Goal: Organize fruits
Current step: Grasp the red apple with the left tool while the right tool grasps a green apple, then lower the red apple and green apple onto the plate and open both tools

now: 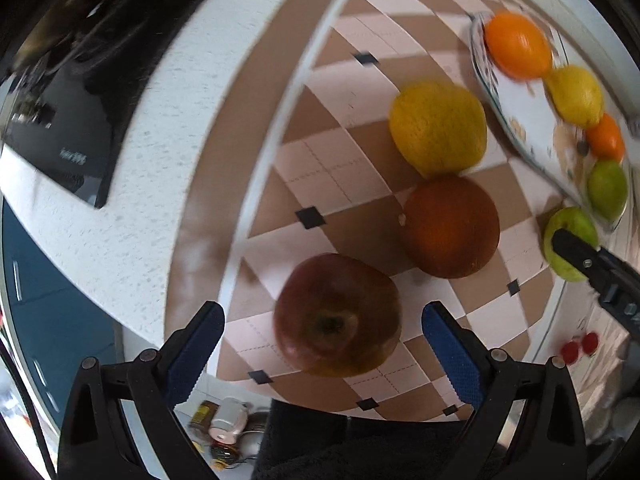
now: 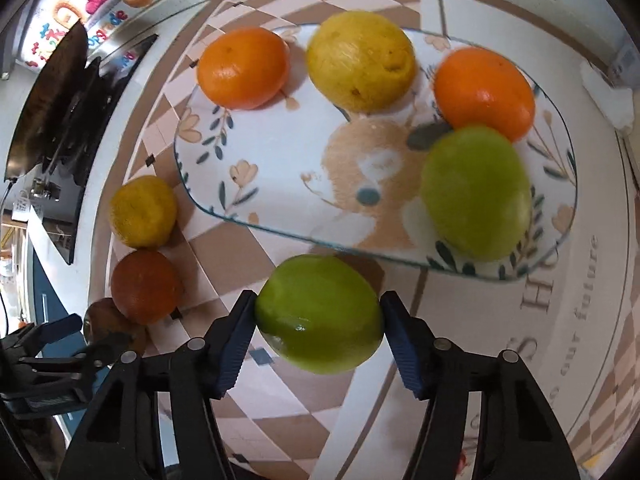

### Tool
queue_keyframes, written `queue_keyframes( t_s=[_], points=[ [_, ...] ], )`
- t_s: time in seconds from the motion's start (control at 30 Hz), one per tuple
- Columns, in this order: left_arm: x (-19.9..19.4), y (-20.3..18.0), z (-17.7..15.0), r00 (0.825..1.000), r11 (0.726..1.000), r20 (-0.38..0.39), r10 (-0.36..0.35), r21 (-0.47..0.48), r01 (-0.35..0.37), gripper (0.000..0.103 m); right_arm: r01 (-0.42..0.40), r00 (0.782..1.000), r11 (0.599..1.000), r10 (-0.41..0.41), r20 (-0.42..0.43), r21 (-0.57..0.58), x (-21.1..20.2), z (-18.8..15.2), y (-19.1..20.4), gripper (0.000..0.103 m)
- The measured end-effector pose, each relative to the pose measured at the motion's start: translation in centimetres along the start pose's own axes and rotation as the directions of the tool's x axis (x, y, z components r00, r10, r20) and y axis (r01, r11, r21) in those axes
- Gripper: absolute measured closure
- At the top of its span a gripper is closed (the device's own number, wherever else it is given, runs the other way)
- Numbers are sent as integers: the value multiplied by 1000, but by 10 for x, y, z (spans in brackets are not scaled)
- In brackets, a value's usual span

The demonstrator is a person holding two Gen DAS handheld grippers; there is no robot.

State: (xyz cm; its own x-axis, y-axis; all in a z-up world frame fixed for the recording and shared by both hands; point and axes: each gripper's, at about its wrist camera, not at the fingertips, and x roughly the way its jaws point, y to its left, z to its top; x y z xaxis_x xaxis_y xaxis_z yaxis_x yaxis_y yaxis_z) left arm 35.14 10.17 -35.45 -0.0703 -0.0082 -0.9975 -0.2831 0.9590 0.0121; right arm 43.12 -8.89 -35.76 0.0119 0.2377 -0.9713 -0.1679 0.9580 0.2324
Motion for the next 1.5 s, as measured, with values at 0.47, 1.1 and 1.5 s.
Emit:
queue_keyframes(
  t_s=[0.47, 1.1, 1.5],
  points=[
    [9, -56, -38, 1000, 986, 30, 7, 164, -12, 39, -103, 992, 974, 116, -55, 203, -5, -49, -46, 37],
    [-80, -92, 22, 974, 969, 88, -208, 155, 193, 39, -197, 970, 962, 164, 178, 191, -61, -17, -34, 38],
    [-42, -83, 144, 957, 957, -73, -282, 44, 286, 39, -162, 971, 975, 130, 202, 152, -34, 44, -16, 38]
  ],
)
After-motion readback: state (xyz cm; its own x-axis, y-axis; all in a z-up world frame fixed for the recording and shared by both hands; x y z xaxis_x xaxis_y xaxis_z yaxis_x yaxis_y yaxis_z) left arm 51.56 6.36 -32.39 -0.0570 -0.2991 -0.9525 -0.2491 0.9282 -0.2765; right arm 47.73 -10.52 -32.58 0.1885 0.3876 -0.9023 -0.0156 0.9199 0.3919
